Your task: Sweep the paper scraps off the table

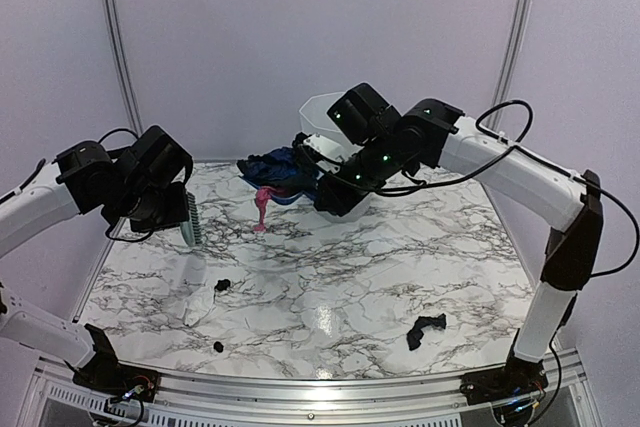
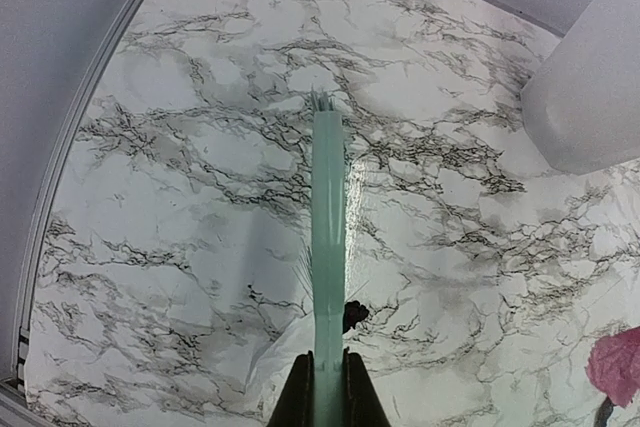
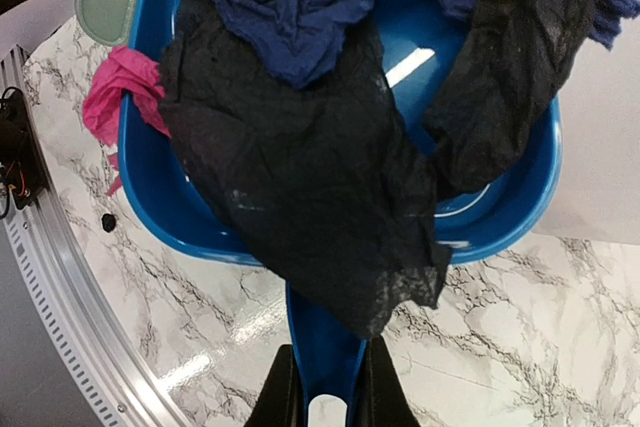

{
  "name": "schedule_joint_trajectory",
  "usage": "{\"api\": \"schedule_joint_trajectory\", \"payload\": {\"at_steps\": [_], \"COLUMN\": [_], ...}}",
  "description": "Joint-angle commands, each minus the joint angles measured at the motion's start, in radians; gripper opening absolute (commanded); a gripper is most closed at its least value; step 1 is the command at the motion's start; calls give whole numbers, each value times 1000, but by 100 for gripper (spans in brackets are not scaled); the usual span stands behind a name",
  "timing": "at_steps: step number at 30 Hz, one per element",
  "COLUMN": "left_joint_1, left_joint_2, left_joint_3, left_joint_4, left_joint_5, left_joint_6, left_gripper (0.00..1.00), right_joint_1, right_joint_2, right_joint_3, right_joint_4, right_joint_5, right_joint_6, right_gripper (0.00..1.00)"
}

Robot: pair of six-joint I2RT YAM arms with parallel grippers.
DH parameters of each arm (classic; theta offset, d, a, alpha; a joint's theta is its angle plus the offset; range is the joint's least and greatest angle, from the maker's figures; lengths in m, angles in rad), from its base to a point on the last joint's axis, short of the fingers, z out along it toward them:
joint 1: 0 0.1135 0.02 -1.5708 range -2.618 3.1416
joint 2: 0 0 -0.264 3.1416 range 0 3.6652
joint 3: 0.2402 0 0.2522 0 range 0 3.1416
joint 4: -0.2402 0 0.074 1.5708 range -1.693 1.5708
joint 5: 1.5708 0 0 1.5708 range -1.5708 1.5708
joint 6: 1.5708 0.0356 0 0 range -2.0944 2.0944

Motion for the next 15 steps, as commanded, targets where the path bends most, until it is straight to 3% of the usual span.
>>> {"api": "schedule_joint_trajectory", "payload": {"at_steps": [1,15], "left_joint_1": [6,6], "left_joint_2": [-34,-72], "left_joint_3": [-16,-71], "left_joint_4": [-23,-21], "left_joint_5": [-14,1], "left_joint_6": [-20,-55], "left_gripper": [0,0], "right_joint_1": [-4,-53], "right_joint_2": [46,130], "right_joint_3": [94,348], "right_joint_4": [-61,-107], "right_joint_5": [9,-32], "right_joint_6": [22,7], "right_gripper": [0,0]}}
